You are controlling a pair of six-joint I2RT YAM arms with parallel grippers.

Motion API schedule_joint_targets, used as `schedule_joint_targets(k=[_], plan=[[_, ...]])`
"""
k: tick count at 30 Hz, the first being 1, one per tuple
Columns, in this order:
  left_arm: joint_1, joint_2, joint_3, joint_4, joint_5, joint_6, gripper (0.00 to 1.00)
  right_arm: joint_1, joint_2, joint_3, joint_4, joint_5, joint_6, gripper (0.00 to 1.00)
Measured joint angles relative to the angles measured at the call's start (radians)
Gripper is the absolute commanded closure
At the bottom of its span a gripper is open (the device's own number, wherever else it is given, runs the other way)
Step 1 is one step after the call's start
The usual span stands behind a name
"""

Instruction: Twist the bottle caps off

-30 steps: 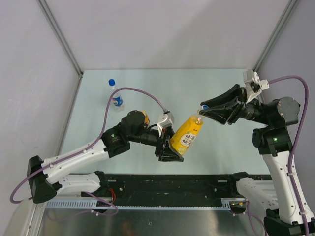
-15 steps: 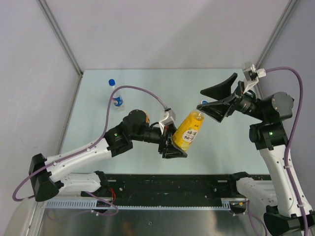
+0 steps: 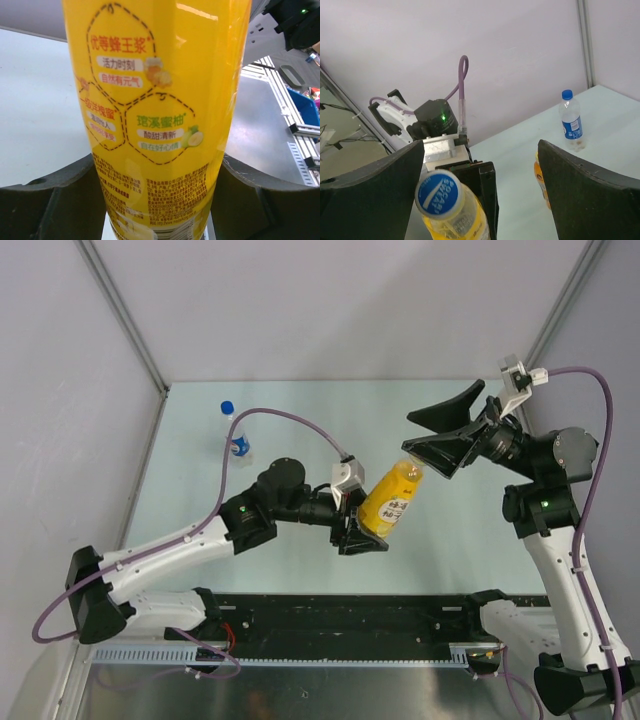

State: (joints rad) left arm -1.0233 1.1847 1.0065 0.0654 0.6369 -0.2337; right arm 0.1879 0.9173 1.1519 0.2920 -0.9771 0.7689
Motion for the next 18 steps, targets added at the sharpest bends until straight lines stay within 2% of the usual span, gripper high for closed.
schedule_joint_targets(k=[18], plan=[[-0.002,0.040,0.002,-0.024,-0.130,0.043,1.00,-0.029,-0.059,-0.005,-0.037,0.069,0.013,0.01]])
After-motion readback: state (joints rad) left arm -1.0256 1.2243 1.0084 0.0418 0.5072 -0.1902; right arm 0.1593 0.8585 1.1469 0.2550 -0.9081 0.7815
